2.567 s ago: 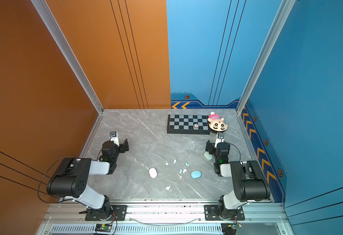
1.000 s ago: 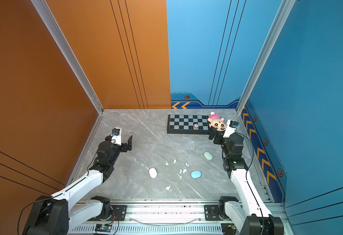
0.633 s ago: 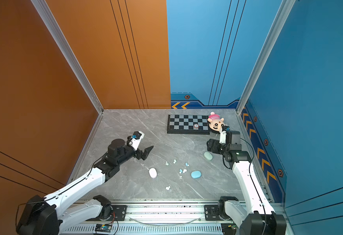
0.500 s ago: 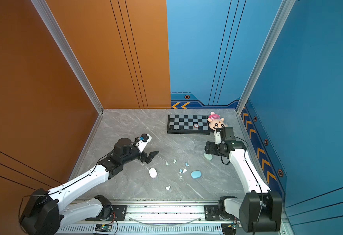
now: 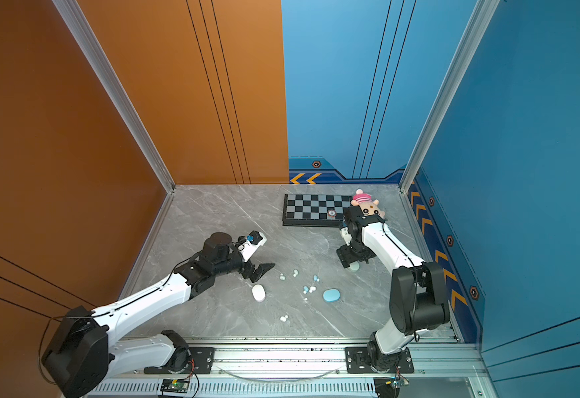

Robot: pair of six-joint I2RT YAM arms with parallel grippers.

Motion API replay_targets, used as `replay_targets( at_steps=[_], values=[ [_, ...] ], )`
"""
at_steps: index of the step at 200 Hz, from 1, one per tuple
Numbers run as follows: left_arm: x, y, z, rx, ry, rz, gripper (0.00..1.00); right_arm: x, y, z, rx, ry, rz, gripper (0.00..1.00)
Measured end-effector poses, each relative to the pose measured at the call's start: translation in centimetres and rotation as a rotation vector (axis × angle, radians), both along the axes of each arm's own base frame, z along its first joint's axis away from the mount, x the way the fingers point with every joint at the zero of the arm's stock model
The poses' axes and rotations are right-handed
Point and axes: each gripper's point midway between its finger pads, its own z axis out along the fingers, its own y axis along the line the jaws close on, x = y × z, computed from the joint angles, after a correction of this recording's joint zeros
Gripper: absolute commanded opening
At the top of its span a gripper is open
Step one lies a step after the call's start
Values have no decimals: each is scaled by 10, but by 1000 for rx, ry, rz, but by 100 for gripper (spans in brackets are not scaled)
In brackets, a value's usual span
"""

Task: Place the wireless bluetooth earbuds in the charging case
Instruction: 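Reach the right gripper down and grasp the pale green case while the left arm rises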

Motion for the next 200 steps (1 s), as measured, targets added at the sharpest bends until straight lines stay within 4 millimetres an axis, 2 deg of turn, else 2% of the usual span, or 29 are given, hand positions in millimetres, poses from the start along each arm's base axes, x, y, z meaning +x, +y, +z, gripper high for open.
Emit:
replay_targets(
  at_steps=[26, 87, 153, 172, 200],
  values=[
    [-1, -2, -4, 2, 15, -10, 98, -5, -1, -12, -8, 36, 14, 84],
    [-2, -2, -6, 1, 20, -15, 98, 0, -2, -47, -21, 106, 16, 77],
    [-4, 0, 1, -15, 9, -7, 98, 4, 1, -67, -14, 139, 18, 50],
    [-3, 0, 2, -16, 11, -1, 98, 5, 3, -67, -3, 136, 19, 40],
    [-3, 1, 1, -20, 21, 13, 98, 6, 7, -65, 1, 132, 23, 33]
  ],
)
